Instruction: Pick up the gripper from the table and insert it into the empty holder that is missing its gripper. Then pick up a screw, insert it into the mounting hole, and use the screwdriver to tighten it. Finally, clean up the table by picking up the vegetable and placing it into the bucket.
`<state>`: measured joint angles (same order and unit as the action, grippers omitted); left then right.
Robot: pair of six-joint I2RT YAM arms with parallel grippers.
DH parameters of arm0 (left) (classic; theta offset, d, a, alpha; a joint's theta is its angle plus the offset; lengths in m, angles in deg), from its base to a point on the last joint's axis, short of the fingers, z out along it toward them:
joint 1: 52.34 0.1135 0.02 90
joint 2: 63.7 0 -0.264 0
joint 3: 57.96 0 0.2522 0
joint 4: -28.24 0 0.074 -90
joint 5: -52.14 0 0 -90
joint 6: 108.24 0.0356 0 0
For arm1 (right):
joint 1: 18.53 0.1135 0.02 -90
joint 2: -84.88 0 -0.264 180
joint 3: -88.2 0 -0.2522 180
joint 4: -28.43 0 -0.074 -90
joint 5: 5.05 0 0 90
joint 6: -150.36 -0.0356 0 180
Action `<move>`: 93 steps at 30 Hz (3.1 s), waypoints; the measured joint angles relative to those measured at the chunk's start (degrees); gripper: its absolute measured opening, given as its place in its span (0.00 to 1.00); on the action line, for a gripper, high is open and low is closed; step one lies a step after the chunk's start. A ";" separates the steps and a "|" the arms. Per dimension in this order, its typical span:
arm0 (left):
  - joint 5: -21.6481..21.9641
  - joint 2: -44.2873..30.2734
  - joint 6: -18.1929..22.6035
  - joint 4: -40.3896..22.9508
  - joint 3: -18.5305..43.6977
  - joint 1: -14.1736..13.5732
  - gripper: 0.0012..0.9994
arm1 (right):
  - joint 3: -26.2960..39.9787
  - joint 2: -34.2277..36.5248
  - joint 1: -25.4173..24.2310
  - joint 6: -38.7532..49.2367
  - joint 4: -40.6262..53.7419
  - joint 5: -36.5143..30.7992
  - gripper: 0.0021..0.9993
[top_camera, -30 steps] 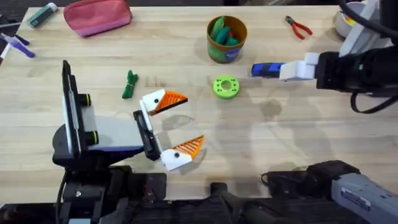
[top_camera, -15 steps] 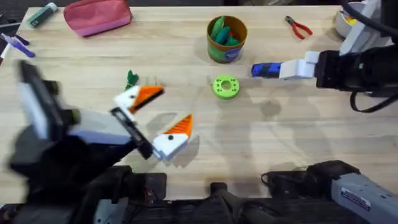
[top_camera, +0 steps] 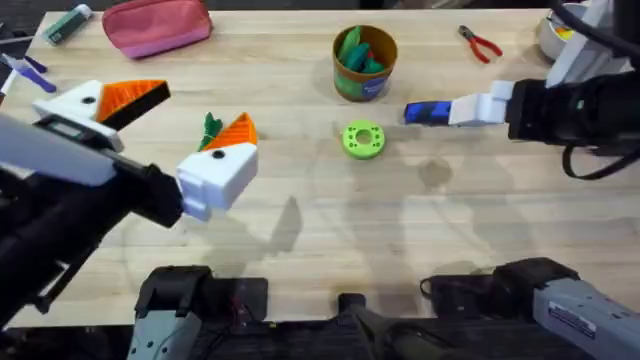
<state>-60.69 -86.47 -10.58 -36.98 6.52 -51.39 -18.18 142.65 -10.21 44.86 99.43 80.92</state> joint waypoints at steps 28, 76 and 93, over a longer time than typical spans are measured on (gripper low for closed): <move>25.33 -43.80 -3.83 -16.19 13.64 4.23 0.99 | 0.00 -0.02 0.00 -0.40 -0.11 0.00 0.99; 19.45 -78.22 8.65 2.08 15.72 10.56 0.02 | -0.02 4.11 0.00 -0.42 -0.23 -0.04 0.97; 19.39 -65.59 1.82 -6.71 43.14 -2.77 0.02 | -0.02 4.11 0.00 -0.42 -0.29 -0.04 0.97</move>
<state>-41.30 -152.06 -8.76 -43.70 49.66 -54.16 -18.20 146.76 -10.21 44.43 99.14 80.88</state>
